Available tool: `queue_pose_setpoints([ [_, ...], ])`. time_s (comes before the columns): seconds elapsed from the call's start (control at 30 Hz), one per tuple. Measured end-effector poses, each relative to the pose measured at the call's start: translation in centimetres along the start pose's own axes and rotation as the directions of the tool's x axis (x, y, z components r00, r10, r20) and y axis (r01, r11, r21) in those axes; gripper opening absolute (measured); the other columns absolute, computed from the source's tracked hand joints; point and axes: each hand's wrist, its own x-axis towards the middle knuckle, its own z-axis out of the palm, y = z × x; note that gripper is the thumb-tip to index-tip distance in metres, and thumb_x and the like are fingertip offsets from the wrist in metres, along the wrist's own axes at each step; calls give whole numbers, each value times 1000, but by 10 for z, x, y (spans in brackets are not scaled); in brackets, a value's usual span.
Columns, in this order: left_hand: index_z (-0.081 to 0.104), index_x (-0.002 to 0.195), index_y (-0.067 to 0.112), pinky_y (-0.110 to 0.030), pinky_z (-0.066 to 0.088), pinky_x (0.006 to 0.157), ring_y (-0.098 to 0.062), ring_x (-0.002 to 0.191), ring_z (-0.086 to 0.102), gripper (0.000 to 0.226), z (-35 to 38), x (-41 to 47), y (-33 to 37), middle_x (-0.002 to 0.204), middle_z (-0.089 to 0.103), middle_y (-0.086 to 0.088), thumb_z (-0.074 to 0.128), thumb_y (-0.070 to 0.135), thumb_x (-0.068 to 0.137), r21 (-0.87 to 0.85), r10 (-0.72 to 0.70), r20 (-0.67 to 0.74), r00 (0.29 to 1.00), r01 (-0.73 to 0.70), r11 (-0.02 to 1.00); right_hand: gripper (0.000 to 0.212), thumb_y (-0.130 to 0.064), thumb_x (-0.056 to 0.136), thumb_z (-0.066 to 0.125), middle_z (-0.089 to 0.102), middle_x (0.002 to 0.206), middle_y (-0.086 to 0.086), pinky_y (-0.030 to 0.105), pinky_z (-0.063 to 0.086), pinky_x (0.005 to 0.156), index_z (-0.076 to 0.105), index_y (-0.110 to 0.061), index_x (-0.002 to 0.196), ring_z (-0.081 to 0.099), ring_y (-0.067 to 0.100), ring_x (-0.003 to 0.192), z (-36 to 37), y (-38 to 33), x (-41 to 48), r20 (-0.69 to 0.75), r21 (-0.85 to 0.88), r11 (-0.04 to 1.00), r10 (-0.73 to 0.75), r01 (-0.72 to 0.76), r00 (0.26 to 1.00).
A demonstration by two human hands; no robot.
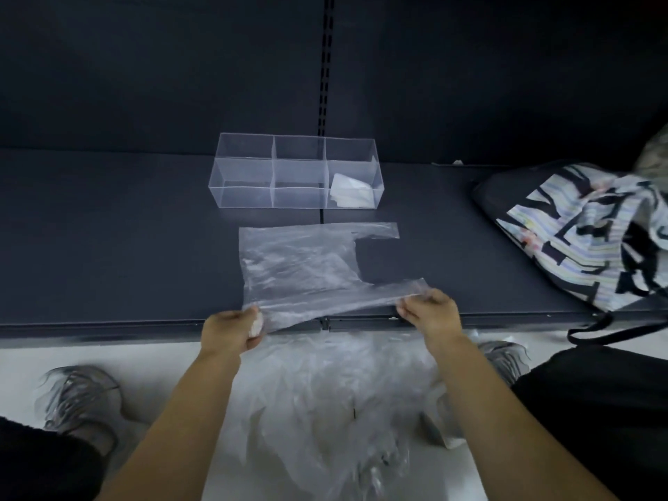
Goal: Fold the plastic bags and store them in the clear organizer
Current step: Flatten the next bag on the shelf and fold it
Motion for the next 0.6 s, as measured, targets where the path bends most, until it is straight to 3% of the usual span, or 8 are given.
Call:
queue_pose_setpoints([
  [0.07, 55, 66, 7, -33, 58, 59, -23, 71, 61, 25, -2, 0, -2, 70, 59, -10, 69, 10, 87, -14, 10, 24, 1000, -10, 1000, 22, 14, 88, 53, 56, 80, 17, 38, 51, 91, 50, -8, 89, 65, 27, 88, -13, 2, 4, 176, 84, 986, 124, -141, 976],
  [0.17, 59, 66, 8, -27, 54, 54, -17, 61, 59, 24, -5, -2, -2, 52, 60, -3, 67, 11, 88, -11, 27, 36, 999, -27, 1000, 6, -6, 92, 57, 63, 90, 12, 35, 51, 82, 55, -11, 91, 63, 28, 105, -25, -3, 9, 224, 170, 954, 207, -247, 952],
  [0.27, 62, 66, 7, -31, 58, 61, -22, 64, 61, 23, -5, -3, -2, 58, 63, -6, 69, 12, 87, 23, 43, 22, 999, -44, 999, 13, -16, 89, 66, 66, 73, 7, 22, 50, 57, 60, -7, 96, 67, 10, 66, -18, -2, 17, 24, 42, 981, 188, -189, 982],
  [0.33, 62, 63, 6, -39, 57, 74, -26, 63, 60, 26, -6, -4, -5, 57, 62, -9, 71, 14, 86, 102, 92, -10, 996, -91, 991, 7, -8, 86, 67, 60, 53, 3, 21, 44, 47, 65, -2, 88, 55, 4, 40, -15, 1, 21, -183, -251, 965, 28, -74, 983],
  [0.37, 63, 61, 6, -38, 56, 73, -25, 59, 58, 28, -6, -5, -6, 54, 60, -8, 71, 14, 85, 146, 126, -16, 992, -122, 982, 8, -8, 85, 67, 60, 52, 3, 26, 49, 52, 66, -1, 80, 58, 9, 44, -16, 2, 22, -242, -379, 924, -49, -48, 969],
  [0.43, 67, 64, 3, -27, 50, 59, -23, 54, 56, 26, -6, -10, -5, 50, 59, -5, 71, 18, 86, 280, 219, 2, 976, -210, 937, 11, -13, 83, 68, 68, 76, 14, 40, 52, 75, 69, -2, 83, 67, 30, 78, -16, 3, 20, -288, -542, 840, -147, -34, 946],
  [0.5, 70, 84, 1, -26, 42, 60, -29, 71, 64, 18, -5, -17, -2, 68, 66, -8, 70, 20, 85, 495, 367, -34, 930, -303, 814, 26, -19, 81, 69, 60, 111, 19, 45, 45, 89, 64, -7, 103, 57, 39, 105, -9, 2, 14, -362, -673, 738, -260, -57, 895],
  [0.6, 63, 107, -2, -43, 44, 82, -41, 99, 56, 23, 4, -20, 6, 105, 59, -22, 66, 7, 86, 664, 705, -69, 706, -495, 561, 44, -10, 74, 65, 47, 127, 19, 49, 36, 95, 56, -9, 117, 45, 42, 118, 26, 0, -4, -272, -814, 559, -608, 158, 746],
])
